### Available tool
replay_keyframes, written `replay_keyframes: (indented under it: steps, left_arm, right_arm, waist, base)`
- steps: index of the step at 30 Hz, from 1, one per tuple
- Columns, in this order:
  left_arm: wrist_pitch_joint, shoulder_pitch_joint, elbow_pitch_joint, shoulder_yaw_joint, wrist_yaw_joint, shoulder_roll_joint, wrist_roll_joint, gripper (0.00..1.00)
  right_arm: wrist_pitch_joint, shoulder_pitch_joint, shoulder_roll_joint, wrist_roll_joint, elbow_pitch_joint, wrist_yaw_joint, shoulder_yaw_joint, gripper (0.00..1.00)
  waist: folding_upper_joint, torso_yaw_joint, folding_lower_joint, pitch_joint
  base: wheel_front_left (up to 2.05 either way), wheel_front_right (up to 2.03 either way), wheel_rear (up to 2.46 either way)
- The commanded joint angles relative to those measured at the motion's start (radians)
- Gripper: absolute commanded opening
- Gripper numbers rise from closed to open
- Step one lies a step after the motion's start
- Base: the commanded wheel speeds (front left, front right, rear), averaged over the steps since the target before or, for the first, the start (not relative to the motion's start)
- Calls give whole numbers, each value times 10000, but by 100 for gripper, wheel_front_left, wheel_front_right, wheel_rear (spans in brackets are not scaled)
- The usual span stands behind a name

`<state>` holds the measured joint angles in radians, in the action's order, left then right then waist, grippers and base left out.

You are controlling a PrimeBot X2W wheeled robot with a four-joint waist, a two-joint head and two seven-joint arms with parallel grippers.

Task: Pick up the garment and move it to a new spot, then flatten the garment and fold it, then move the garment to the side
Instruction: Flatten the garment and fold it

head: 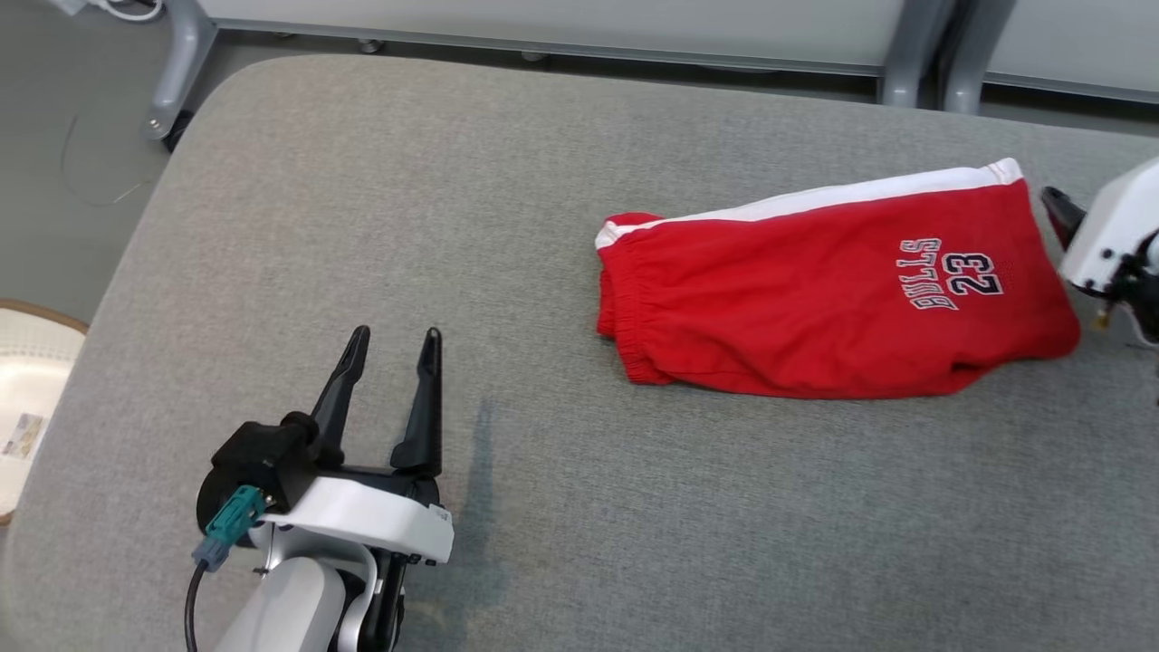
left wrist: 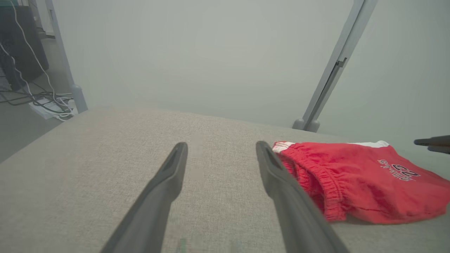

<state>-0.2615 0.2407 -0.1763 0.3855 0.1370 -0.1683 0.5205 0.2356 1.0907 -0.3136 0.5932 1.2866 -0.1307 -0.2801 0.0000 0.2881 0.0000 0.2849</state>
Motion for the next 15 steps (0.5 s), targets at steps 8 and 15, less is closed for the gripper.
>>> replay_keyframes:
  steps: [8,15]
  left_arm:
    - [-42,-267,-91,-438,-314,226,-328,100]
    - [-41,-410,11,-706,-494,391,-610,100]
  right_arm:
    - [990,-611,-457,-1372,41,-4,1234,100]
    - [1570,-906,71,-2470,107,-5,2095,100]
  waist:
    - [0,556,0,248]
    - [0,709,0,365]
  base:
    - [0,0,0]
    - [0,0,0]
